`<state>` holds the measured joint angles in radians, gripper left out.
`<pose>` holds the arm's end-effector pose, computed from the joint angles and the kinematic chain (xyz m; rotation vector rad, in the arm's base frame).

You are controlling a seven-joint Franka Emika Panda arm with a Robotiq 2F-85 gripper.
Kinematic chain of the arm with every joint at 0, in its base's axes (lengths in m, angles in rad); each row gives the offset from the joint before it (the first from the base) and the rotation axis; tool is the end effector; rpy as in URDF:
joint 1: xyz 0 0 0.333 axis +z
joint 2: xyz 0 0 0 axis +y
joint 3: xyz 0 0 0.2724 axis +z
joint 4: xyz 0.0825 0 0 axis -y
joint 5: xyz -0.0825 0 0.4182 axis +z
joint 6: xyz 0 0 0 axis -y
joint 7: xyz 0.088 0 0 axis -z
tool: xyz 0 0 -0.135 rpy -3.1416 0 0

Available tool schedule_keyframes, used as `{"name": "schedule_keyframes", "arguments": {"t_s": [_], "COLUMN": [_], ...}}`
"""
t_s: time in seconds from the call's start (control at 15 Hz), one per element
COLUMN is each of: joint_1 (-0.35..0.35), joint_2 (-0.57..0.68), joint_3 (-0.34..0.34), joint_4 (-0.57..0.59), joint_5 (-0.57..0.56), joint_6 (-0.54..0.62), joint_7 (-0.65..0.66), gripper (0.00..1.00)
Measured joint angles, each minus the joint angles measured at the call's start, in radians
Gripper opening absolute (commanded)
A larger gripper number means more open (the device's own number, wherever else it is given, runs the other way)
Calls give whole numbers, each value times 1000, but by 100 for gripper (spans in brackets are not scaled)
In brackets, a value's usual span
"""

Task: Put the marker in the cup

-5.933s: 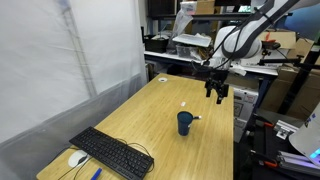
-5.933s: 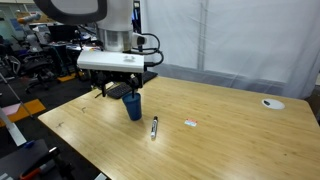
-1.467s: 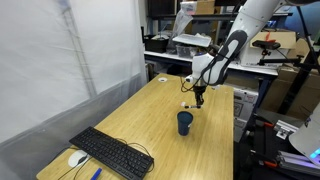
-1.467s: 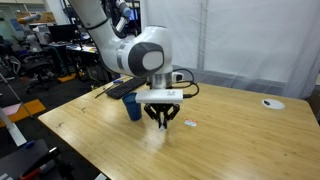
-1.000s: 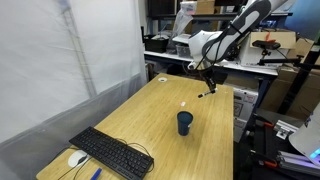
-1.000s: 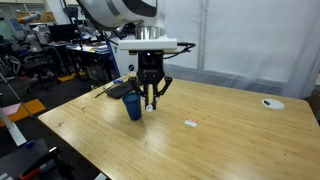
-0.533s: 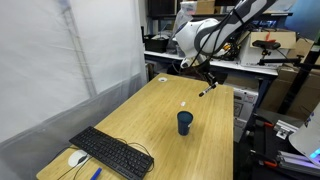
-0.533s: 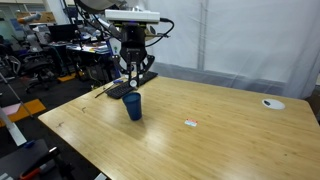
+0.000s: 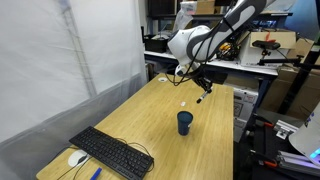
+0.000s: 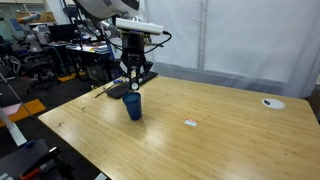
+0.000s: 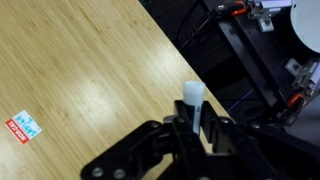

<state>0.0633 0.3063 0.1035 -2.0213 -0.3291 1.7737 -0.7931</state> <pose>0.5281 0.0535 0.1838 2.4748 1.5555 -0.9036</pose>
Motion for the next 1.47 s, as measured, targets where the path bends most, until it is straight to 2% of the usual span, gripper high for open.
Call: {"name": "schedule_keyframes", "arguments": {"t_s": [0.53,0.87,1.27,1.47], "joint_1": [14,47,102,109], "joint_2": [117,178,284,334], "joint_3": [11,40,48,40], "joint_4": [111,172,251,294], "joint_5": [-1,-1,-2,-42], "joint_6": [-8,-30,-82,-90], "joint_7": [-53,-50,6,52], "gripper": [5,5,5,5]}}
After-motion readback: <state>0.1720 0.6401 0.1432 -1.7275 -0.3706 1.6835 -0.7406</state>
